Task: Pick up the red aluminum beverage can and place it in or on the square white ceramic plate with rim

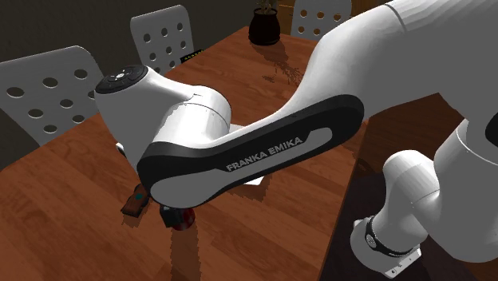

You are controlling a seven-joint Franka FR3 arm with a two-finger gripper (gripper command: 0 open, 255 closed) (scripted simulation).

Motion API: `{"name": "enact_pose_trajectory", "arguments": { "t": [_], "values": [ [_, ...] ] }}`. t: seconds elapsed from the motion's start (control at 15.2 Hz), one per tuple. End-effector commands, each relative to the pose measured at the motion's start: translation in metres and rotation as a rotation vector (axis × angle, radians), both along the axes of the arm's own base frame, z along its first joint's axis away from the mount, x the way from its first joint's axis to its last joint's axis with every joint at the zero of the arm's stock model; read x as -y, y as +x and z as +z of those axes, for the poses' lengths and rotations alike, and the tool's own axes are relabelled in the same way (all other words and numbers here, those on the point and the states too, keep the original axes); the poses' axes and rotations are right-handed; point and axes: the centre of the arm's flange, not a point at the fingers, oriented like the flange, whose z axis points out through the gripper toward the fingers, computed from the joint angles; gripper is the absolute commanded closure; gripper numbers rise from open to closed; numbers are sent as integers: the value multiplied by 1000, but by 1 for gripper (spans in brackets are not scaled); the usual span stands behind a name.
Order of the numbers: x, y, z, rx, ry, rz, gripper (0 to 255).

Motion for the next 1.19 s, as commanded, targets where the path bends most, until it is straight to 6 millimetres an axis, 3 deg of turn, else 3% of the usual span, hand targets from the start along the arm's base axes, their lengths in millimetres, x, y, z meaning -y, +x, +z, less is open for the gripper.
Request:
{"name": "enact_pose_trajectory", "arguments": {
  "t": [0.0, 0.59, 1.12],
  "values": [
    [0, 0, 0, 0, 0, 0, 255],
    [0, 0, 0, 0, 0, 0, 255],
    [0, 0, 42, 0, 0, 0, 255]
  ]
}}
